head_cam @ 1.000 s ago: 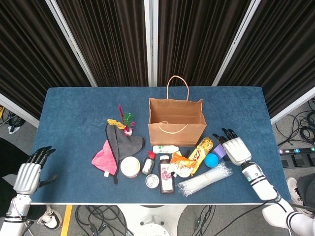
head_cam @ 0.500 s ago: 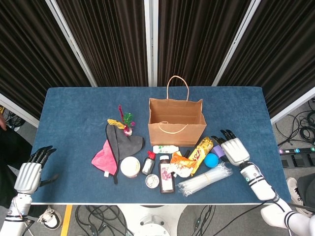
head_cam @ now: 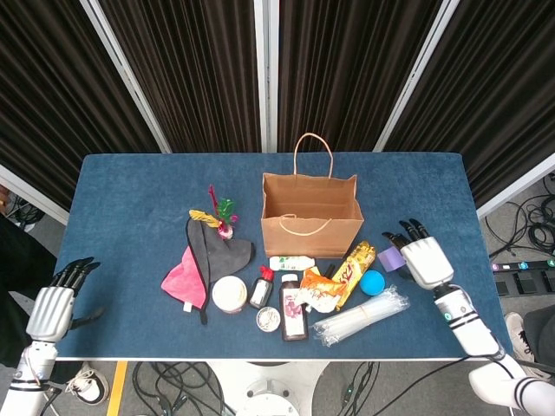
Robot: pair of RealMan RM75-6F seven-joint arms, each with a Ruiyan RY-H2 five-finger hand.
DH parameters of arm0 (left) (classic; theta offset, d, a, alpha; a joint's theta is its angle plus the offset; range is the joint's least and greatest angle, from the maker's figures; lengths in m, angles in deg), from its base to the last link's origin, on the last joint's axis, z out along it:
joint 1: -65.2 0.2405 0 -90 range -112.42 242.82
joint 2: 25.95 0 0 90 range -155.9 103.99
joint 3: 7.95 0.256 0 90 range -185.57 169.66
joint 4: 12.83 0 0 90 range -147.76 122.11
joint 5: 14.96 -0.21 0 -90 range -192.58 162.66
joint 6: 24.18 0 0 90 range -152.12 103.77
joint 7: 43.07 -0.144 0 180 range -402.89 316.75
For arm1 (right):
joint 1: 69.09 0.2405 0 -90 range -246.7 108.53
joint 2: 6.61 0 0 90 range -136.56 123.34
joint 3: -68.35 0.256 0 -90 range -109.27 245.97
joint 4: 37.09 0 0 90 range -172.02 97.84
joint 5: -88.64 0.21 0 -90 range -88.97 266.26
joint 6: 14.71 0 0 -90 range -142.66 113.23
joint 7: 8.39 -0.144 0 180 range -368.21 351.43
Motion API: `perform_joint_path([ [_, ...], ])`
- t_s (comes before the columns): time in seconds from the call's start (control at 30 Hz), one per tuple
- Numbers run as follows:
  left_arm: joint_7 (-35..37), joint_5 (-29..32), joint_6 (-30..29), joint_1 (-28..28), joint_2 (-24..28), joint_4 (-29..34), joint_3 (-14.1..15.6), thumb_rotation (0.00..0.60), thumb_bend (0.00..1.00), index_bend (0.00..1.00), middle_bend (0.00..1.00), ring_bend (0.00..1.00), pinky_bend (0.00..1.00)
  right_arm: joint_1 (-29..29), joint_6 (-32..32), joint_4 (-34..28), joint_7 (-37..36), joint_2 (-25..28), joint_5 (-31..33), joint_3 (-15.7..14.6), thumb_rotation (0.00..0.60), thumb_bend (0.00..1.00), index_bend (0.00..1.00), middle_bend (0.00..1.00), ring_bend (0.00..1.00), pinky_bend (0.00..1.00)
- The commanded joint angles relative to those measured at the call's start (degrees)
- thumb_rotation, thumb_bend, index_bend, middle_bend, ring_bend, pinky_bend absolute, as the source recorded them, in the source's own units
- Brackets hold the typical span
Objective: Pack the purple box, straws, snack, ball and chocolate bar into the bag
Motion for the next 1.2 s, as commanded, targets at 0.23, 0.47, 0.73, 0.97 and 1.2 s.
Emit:
perform_joint_path([
  [0.23, -0.4, -0.7, -0.5, -0.3, 0.3, 1.2, 0.0, 0.6, 0.22, 0.23, 0.24, 0.16, 0.25, -1.8, 14.6, -24.8, 8.4, 16.7, -2.8, 8.1, 0.6, 0.18, 0.21, 0.45, 0.12, 0.13],
  [0.47, -0.7, -0.7, -0.7, -0.3, 0.7, 1.9, 0.0, 0.6, 0.23, 0.23, 0.24, 0.16, 0.25, 2.4, 13.9, -35.1, 14.1, 19.5, -1.4, 14.7, 0.6, 0.18, 0.22, 0.45, 0.12, 0.13],
  [0.73, -0.2, 0.1, -0.3, -0.3, 0.5, 1.3, -0.4, 0.6, 0.23, 0.23, 0.24, 0.16, 0.25, 12.5, 2.1, -32.3, 23.7, 10.6, 5.6, 17.4, 0.6, 0.18, 0.22, 0.45, 0.12, 0.13],
  [0.97, 1.3, 1.0, 0.3, -0.1, 0.0, -0.2, -0.5, 0.6, 0.23, 0.23, 0.24, 0.16, 0.25, 16.9, -1.7, -28.0, 25.1, 3.5, 7.9, 16.9, 0.6, 0.14, 0.22, 0.38, 0.1, 0.1],
  [1.2, 2.8, 0.9, -0.1, -0.1, -0.4, -1.3, -0.7, 0.6, 0.23, 0.23, 0.24, 0.16, 0.25, 17.1, -2.0, -28.4, 23.0, 4.3, 8.5, 16.5, 0.6, 0.0, 0.02, 0.0, 0.0, 0.0],
])
